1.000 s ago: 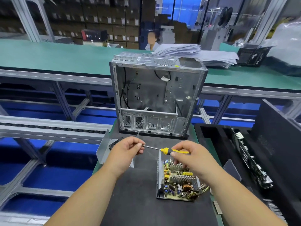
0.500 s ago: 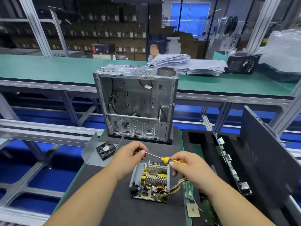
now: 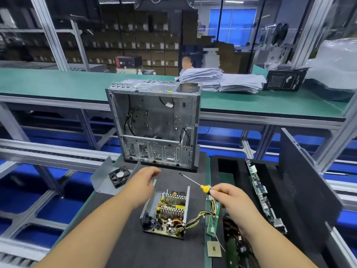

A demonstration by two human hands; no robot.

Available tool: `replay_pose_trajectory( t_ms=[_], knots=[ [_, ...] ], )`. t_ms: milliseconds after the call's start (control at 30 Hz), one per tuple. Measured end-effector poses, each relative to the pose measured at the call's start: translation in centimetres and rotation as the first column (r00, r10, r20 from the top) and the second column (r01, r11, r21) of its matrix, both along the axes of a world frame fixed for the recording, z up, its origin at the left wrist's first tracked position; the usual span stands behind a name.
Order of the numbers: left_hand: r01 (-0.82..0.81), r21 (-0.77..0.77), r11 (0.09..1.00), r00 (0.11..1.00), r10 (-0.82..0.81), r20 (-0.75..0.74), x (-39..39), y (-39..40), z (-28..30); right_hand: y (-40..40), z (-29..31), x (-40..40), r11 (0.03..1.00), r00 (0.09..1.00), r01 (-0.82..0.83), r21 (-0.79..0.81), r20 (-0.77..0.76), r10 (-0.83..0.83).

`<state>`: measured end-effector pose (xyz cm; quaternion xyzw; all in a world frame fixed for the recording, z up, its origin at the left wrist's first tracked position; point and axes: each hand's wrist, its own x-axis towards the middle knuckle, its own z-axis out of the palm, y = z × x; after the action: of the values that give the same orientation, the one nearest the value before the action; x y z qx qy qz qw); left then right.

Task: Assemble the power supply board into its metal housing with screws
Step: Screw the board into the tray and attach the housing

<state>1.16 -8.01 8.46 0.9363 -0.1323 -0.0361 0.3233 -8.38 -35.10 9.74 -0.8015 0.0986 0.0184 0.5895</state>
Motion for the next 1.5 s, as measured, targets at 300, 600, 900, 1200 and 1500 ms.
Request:
replay_pose_trajectory(
  t_ms=[300,600,900,1200,1500],
  knots=[
    [0.284,0.536,0.795,0.954,-0.292,-0.072,2.0,0.8,-2.1,-1.2,-2.0,-0.6,0.992,0.991,0.119,-0.029,-0.065,-0.121],
    [0.367,0.489,0.791,0.913,-0.407,-0.026,4.3,2.5,-4.1,0.5,-6.1,0.9,0.942,0.917,0.335,0.020,-0.236,-0.321],
    [0.402,0.504,0.764,0.887,-0.463,-0.005,6.1,3.8,-5.4,3.7,-7.8,2.3,0.923,0.871,0.384,-0.032,-0.320,-0.373],
    [0.400,0.518,0.756,0.888,-0.460,-0.014,6.2,5.4,-5.2,5.1,-6.5,4.2,0.928,0.906,0.366,-0.072,-0.203,-0.373],
    [0.398,0.555,0.731,0.902,-0.423,-0.090,2.6,6.0,-4.8,8.8,-5.0,8.2,0.976,0.967,0.136,-0.167,-0.190,-0.168]
  ],
)
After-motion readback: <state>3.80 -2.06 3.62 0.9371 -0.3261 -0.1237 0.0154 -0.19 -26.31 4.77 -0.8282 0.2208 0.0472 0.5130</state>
